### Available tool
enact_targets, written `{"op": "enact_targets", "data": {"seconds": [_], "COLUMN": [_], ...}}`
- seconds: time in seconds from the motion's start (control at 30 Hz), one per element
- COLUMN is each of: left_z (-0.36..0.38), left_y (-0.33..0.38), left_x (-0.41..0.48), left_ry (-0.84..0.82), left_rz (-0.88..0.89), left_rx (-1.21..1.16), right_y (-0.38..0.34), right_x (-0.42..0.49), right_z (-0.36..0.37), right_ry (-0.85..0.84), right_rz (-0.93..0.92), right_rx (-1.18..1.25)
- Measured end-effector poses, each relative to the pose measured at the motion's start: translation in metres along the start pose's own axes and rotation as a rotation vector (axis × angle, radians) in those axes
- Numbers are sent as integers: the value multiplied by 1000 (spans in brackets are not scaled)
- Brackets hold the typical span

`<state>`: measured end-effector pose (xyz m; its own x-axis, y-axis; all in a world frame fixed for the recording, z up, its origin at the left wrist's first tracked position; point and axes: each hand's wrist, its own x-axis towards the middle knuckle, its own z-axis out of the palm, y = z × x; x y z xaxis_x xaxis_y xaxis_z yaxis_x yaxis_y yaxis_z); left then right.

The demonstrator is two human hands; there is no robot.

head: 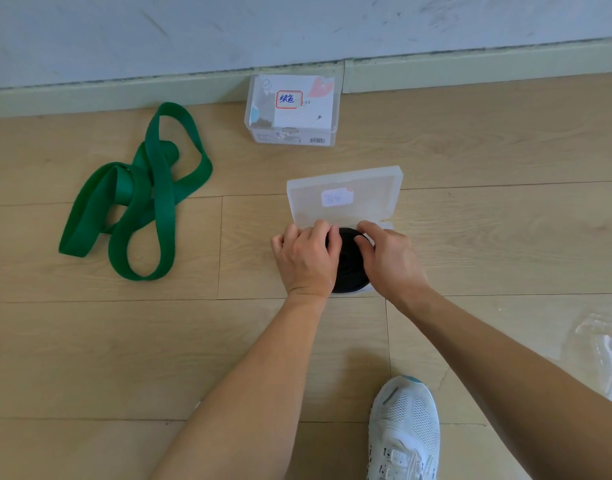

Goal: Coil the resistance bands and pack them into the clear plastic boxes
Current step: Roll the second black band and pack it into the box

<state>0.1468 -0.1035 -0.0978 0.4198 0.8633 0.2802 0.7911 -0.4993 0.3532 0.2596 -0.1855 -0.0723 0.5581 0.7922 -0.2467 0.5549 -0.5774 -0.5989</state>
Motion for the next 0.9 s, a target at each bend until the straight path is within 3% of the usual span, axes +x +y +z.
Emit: {"op": "enact_targets", "data": {"seconds": [0.43,0.9], "left_z": [2,-1], "left_y": [1,2], "left_x": [2,-1], "left_ry": [-23,-74], "left_rz": [-49,65], "left_rx": [-23,29], "right_y": [2,7], "right_x": [-3,-20], "right_z": [-1,3], "right_ry": [-7,12], "right_rz": [-72,-82], "right_rx": [-55,-183]}}
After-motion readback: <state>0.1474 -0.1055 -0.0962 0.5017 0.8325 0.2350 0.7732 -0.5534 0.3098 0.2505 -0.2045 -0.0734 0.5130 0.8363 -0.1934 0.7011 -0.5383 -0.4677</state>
